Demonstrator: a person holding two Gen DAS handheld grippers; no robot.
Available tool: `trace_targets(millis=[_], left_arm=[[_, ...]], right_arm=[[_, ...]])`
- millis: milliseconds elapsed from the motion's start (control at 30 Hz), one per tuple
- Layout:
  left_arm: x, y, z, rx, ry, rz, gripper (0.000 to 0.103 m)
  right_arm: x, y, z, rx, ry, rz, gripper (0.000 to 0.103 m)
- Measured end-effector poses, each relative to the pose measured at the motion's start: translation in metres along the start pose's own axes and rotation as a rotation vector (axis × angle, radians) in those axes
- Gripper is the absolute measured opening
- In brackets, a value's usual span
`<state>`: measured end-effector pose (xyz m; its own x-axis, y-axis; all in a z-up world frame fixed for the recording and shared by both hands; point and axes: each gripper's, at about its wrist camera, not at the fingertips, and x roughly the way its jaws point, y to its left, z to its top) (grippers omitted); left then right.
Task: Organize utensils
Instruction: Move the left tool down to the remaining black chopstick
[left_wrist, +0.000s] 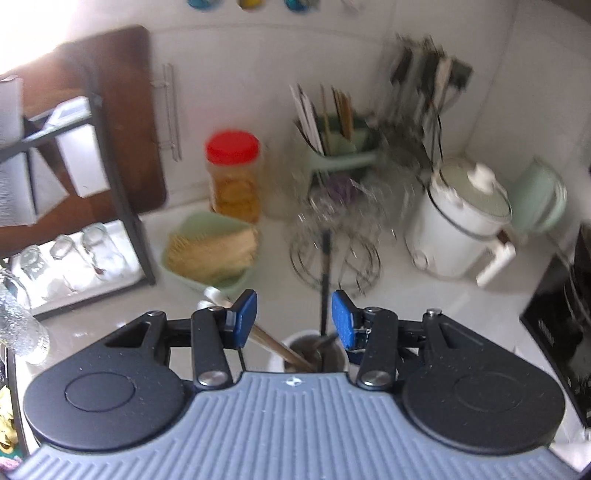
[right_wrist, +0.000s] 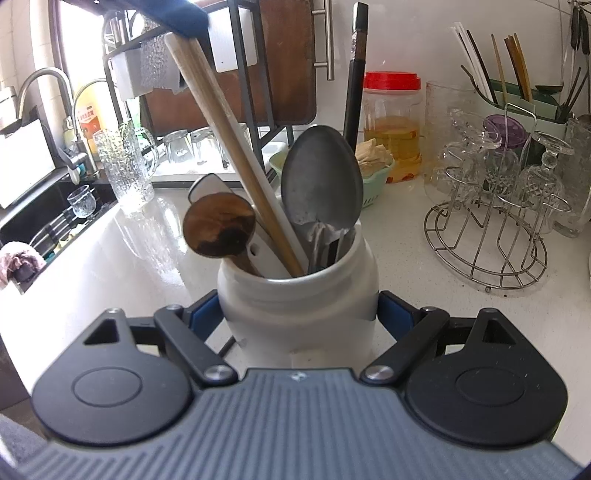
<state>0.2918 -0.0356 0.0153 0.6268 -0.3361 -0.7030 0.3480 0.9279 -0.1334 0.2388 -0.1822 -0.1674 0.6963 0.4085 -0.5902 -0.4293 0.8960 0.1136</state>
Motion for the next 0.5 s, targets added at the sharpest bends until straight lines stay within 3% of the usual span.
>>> trace_targets(millis=[267, 500], left_arm=[[-0.034, 0.048, -0.01, -0.102, -0.126, 0.09, 0.051], [-0.03, 0.083, -0.038, -0.193, -0.105, 0.164, 0.051]], right_arm=[[0.0, 0.002, 0.0, 0.023, 0.006, -0.019, 0.091], [-0.003, -0.001, -0.002, 0.056, 0.001, -0.054, 0.091]])
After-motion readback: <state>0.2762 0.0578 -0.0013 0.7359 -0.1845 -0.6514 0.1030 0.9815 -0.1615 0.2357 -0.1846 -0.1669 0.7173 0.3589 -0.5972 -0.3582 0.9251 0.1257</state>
